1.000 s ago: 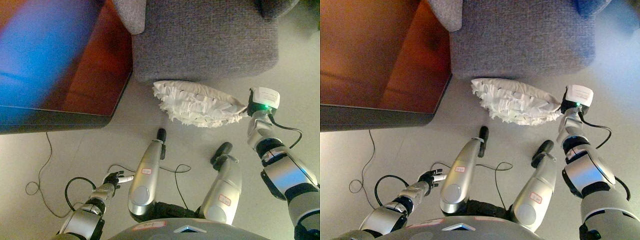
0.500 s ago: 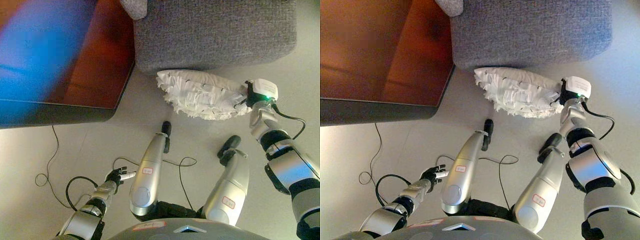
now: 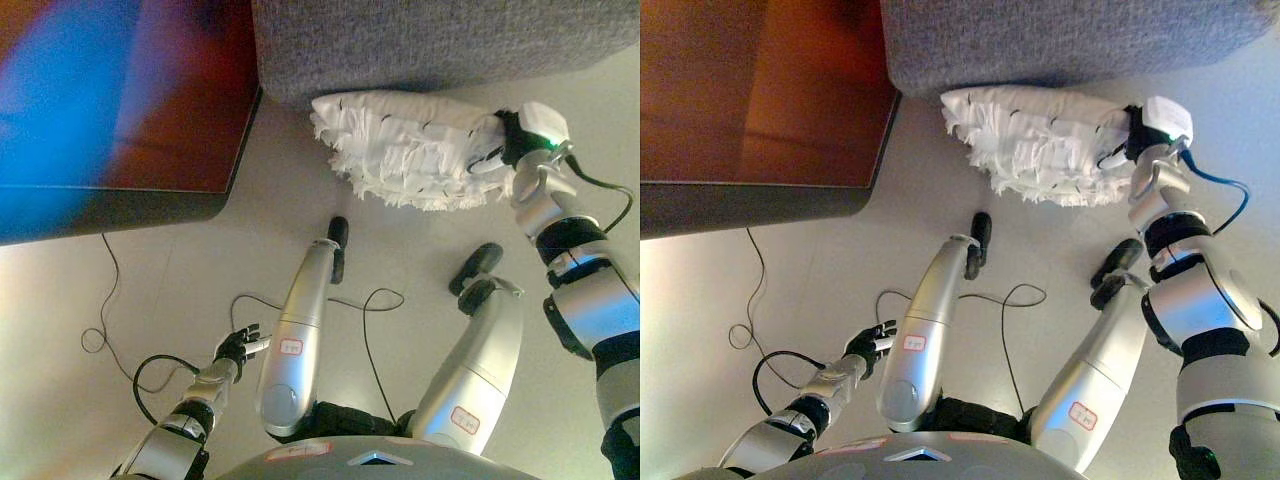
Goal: Pick up the pillow and put it on the sofa.
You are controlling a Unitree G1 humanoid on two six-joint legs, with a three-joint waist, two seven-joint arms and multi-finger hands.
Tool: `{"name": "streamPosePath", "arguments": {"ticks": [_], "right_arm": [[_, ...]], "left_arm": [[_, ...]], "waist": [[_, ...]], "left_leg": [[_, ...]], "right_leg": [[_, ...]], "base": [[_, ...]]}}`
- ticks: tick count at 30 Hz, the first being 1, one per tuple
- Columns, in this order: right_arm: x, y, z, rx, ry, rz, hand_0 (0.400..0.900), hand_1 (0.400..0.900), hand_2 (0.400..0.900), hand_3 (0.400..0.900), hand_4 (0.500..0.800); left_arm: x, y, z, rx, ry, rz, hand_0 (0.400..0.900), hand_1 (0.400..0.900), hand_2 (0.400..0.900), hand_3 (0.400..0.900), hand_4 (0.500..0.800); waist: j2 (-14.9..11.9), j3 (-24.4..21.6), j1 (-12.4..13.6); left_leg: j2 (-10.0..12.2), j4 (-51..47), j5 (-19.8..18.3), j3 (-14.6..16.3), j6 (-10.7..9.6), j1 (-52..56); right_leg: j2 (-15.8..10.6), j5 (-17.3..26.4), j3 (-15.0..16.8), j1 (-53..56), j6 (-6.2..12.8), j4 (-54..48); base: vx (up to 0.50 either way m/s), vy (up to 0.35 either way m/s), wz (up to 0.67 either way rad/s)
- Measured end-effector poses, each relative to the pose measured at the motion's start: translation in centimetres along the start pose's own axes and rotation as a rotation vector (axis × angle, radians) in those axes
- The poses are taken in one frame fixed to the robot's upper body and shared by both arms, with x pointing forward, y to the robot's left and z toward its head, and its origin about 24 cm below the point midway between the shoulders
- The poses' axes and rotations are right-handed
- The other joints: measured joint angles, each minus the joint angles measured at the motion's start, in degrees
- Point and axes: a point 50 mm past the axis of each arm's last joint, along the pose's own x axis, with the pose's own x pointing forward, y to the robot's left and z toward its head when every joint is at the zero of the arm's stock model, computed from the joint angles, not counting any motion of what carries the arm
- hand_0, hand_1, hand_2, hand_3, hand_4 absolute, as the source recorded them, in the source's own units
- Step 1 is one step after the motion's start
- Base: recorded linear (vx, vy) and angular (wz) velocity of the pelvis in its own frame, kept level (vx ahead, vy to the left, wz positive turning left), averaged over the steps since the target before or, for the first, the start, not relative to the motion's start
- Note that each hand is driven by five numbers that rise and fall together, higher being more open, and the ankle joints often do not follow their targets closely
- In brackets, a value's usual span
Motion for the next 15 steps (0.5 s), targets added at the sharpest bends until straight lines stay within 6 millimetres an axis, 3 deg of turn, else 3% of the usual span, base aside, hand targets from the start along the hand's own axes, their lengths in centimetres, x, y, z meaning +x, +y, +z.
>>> {"name": "streamPosePath", "arguments": {"ticks": [6, 7, 8, 9, 12, 14, 15], "right_arm": [[0.6, -3.4, 1.1, -0.034, -0.016, -0.054, 0.900, 0.900, 0.900, 0.900, 0.800], [0.6, -3.8, 1.2, -0.038, -0.015, -0.058, 0.900, 0.900, 0.900, 0.900, 0.800], [0.7, -4.0, 1.1, -0.038, -0.011, -0.056, 0.400, 0.400, 0.400, 0.400, 0.500], [0.7, -4.8, 1.4, -0.034, -0.013, -0.061, 0.400, 0.400, 0.400, 0.400, 0.500], [0.8, -6.2, 2.6, -0.036, -0.052, -0.068, 0.400, 0.400, 0.400, 0.400, 0.500], [0.8, -6.0, 2.4, -0.021, -0.045, -0.056, 0.400, 0.400, 0.400, 0.400, 0.500], [0.8, -6.8, 2.5, -0.017, -0.054, -0.078, 0.400, 0.400, 0.400, 0.400, 0.500]], "left_arm": [[-0.2, 0.1, -0.3, -0.046, -0.026, 0.007, 0.900, 0.900, 0.900, 0.900, 0.800], [-0.3, 0.4, -0.5, -0.050, -0.034, 0.012, 0.900, 0.900, 0.900, 0.900, 0.800], [-0.4, 0.6, -0.6, -0.050, -0.038, 0.018, 0.900, 0.900, 0.900, 0.900, 0.800], [-0.5, 1.2, -0.7, -0.048, -0.045, 0.032, 0.900, 0.900, 0.900, 0.900, 0.800], [-0.8, 1.0, -1.8, -0.054, -0.017, 0.026, 0.900, 0.900, 0.900, 0.900, 0.800], [-1.0, 1.6, -2.0, -0.051, -0.022, 0.038, 0.900, 0.900, 0.900, 0.900, 0.800], [-1.0, 2.1, -1.3, -0.045, -0.057, 0.046, 0.900, 0.900, 0.900, 0.900, 0.800]], "waist": [[0.46, -0.01, 1.14], [0.47, -0.01, 1.28], [0.46, -0.01, 1.24], [0.72, -0.06, 1.13], [0.88, -0.08, 1.69], [0.91, -0.10, 1.32], [1.02, -0.08, 1.20]], "left_leg": [[-1.04, 7.03, -1.07, -2.64, -0.87, -8.44], [-1.00, 8.32, -1.15, -2.86, -1.00, -9.63], [-1.01, 9.34, -1.28, -2.88, -1.24, -10.28], [-0.85, 11.43, -1.41, -3.49, -1.91, -12.36], [-0.69, 12.38, -1.52, -5.41, -2.39, -14.69], [-0.60, 13.42, -1.55, -5.07, -2.45, -14.93], [-0.19, 13.67, -1.51, -4.96, -3.00, -16.06]], "right_leg": [[0.18, -0.67, 1.63, -8.63, -0.57, 7.09], [0.23, -2.94, 2.63, -9.96, -1.51, 10.58], [0.26, -4.54, 3.66, -10.36, -1.41, 13.57], [0.15, -7.17, 4.26, -12.42, -0.75, 16.89], [1.06, -7.30, 3.23, -14.73, -0.94, 17.84], [1.53, -11.26, 6.15, -13.93, -2.63, 24.84], [0.97, -15.68, 6.31, -13.89, 0.02, 26.32]], "base": [[-0.08, -0.030, 0.07], [-0.05, -0.048, 0.08], [-0.05, -0.042, 0.08], [-0.04, -0.032, 0.08], [-0.03, -0.047, 0.08], [0.00, -0.042, 0.05], [0.01, -0.017, 0.04]]}}
